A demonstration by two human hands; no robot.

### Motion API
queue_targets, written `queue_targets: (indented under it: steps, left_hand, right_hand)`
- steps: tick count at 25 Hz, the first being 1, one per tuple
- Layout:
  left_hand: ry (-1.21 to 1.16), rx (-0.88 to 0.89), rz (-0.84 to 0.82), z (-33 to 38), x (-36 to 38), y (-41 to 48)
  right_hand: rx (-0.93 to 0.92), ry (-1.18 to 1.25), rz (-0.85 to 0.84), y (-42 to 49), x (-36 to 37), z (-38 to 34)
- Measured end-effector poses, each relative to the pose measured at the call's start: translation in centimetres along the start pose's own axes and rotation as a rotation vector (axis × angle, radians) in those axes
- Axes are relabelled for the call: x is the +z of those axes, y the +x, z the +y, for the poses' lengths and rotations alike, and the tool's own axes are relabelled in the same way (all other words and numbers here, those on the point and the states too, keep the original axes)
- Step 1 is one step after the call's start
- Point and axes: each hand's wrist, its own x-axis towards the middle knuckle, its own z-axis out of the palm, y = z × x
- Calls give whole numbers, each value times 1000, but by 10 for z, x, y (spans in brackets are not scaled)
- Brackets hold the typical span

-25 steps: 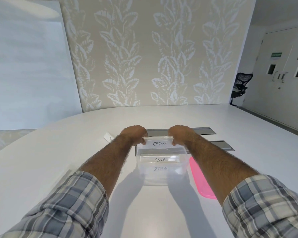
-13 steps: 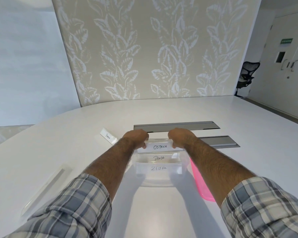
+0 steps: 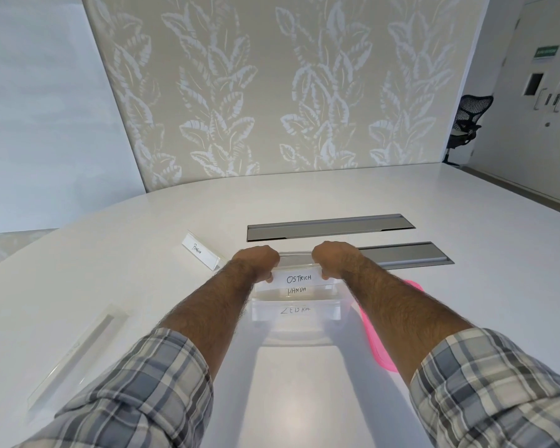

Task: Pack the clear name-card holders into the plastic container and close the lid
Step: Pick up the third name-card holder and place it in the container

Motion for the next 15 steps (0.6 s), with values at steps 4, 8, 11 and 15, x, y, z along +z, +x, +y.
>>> queue_targets:
  steps: [4, 8, 11, 15]
  left_hand:
    - [38, 4, -7, 0, 1, 0]
    - [90, 15, -31, 3, 3, 1]
    - [147, 37, -43, 6, 8, 2]
    - [189, 65, -40, 8, 14, 4]
  right_hand:
    - [-17, 4, -15, 5, 6, -3]
    - [-23, -9, -30, 9, 11, -6]
    - [-24, -20, -41, 11, 16, -6]
    - [-20, -5, -73, 13, 23, -5]
